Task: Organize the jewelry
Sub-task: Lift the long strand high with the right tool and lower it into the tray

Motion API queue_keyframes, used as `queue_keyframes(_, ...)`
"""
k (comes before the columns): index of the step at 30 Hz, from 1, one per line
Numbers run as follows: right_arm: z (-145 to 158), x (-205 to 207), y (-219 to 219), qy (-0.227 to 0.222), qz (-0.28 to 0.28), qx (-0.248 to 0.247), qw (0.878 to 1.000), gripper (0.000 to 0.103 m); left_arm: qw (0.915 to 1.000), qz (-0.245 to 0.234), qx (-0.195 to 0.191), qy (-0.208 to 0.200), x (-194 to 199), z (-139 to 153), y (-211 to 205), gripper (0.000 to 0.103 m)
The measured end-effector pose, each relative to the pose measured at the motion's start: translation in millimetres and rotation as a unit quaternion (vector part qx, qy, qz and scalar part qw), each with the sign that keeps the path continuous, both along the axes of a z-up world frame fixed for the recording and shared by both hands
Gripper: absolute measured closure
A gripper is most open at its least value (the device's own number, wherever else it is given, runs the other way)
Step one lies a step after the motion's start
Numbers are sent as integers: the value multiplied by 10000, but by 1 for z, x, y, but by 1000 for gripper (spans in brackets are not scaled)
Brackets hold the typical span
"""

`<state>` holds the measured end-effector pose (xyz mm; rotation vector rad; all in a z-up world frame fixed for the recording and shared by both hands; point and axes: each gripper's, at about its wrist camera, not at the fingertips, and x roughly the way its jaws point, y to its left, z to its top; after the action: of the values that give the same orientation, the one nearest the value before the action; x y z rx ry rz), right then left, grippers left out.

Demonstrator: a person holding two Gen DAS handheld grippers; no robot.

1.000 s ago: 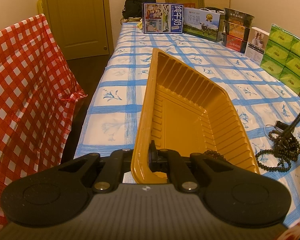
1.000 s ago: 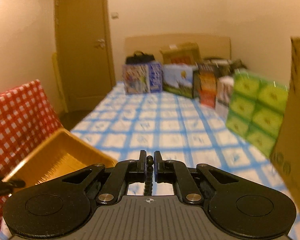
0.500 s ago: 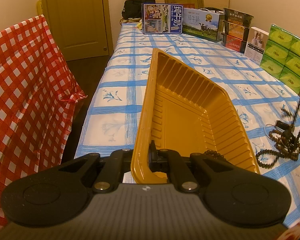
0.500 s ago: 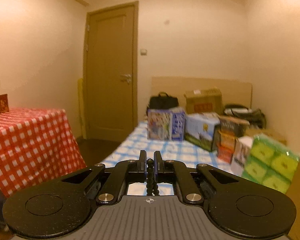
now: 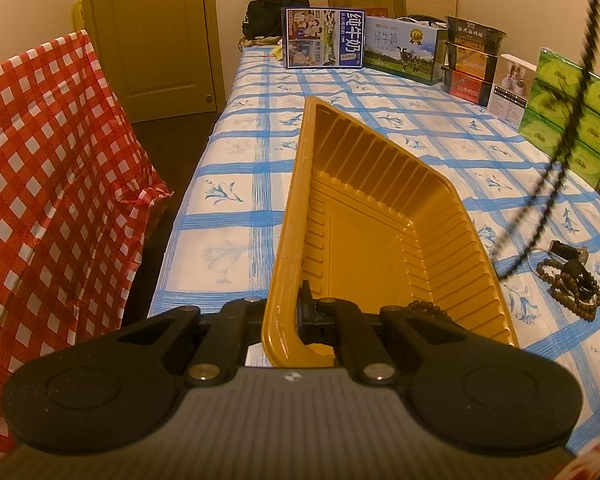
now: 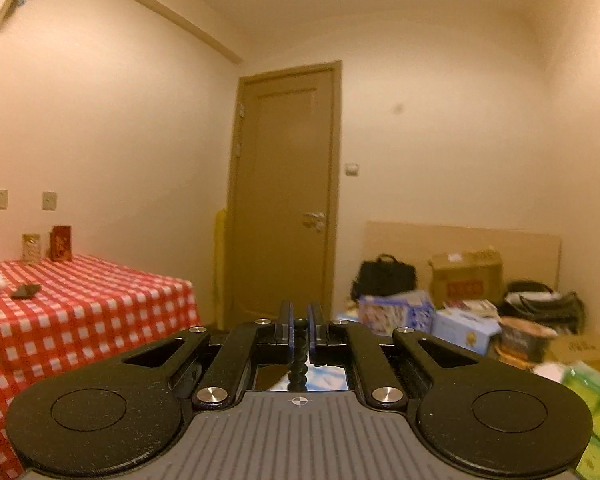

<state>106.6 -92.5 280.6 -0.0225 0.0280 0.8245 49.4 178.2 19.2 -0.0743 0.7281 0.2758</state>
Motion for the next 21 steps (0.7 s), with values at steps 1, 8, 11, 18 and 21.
queue_keyframes(1,3,-1,4,-50,44,23,10000,97,10000,3,-9,1,0,0,0,98)
queue_keyframes(8,12,-4,24,-119,327,90,9994,96,10000,-5,-12,-4,0,4,2,98)
queue_keyframes(11,4,-4,34,-47,421,-14,9991,96,10000,-4,-23,-8,0,5,3,98)
queue_keyframes(18,-40,8,56,612,533,-415,9958,96,10000,-9,-21,-8,0,5,3,98)
queue_keyframes(21,-61,14,66,930,590,-628,9919,96,10000,-14,-18,-9,0,5,3,98)
